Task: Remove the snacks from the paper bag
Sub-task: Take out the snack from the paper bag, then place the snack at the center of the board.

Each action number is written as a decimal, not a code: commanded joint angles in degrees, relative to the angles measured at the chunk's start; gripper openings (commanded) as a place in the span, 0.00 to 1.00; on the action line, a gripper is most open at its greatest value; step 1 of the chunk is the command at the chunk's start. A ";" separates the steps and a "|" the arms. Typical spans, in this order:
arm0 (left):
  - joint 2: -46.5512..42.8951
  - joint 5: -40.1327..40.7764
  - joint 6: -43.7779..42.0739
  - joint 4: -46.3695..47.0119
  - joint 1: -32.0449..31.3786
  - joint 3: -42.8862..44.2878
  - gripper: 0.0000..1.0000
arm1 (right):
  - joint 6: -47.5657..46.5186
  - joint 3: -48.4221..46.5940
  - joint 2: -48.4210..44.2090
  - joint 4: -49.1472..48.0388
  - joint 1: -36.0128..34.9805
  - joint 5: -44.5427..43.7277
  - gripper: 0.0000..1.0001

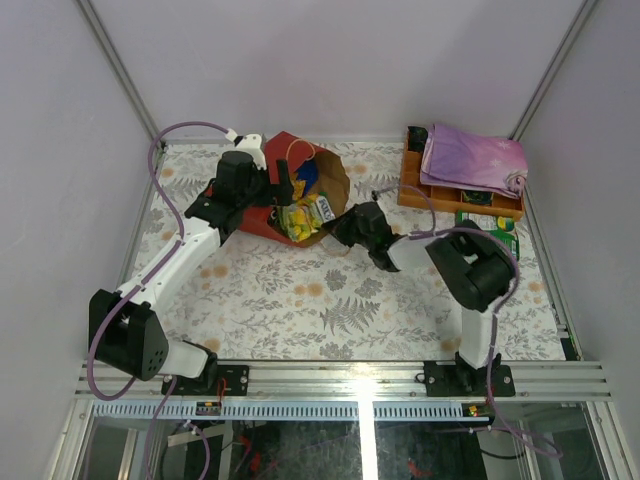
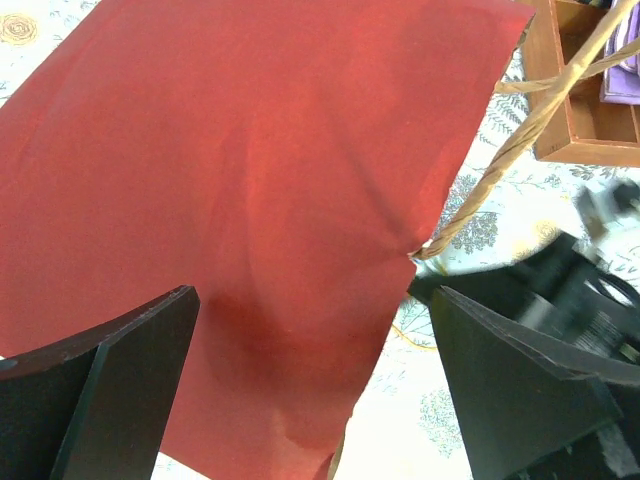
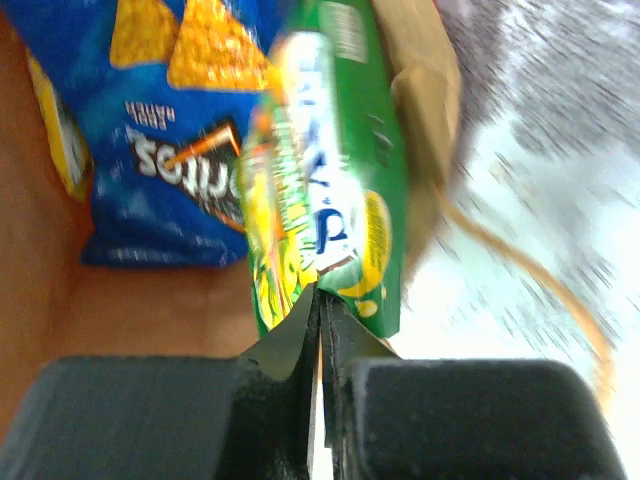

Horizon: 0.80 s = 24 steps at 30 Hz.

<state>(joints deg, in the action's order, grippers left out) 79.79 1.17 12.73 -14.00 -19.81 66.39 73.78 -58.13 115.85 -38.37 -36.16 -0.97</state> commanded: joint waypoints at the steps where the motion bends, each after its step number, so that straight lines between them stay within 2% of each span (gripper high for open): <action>1: 0.27 2.39 -1.13 0.13 0.21 1.27 1.00 | -6.09 14.95 -15.52 -1.58 -0.67 2.74 0.00; 4: 0.52 2.82 -1.22 0.24 0.20 1.24 1.00 | -8.25 25.63 -25.91 3.46 -0.66 2.11 0.00; 8: 0.77 3.44 -1.31 0.02 0.21 1.32 1.00 | -9.31 35.31 -42.70 14.64 0.73 -3.60 0.00; 16: 0.06 2.82 -0.96 0.20 0.20 1.01 1.00 | -13.99 41.70 -69.30 38.17 8.40 -13.21 0.00; 20: -0.57 3.01 -0.87 0.44 0.26 0.68 1.00 | -14.40 44.06 -75.62 44.84 17.16 -10.15 0.00; 24: -0.38 2.91 -0.87 0.38 0.23 0.80 1.00 | -14.56 45.10 -73.28 44.31 25.08 -4.71 0.00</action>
<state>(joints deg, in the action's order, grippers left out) 80.03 3.03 12.56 -14.11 -19.81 66.39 60.55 -13.65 40.60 2.76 -16.64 -9.04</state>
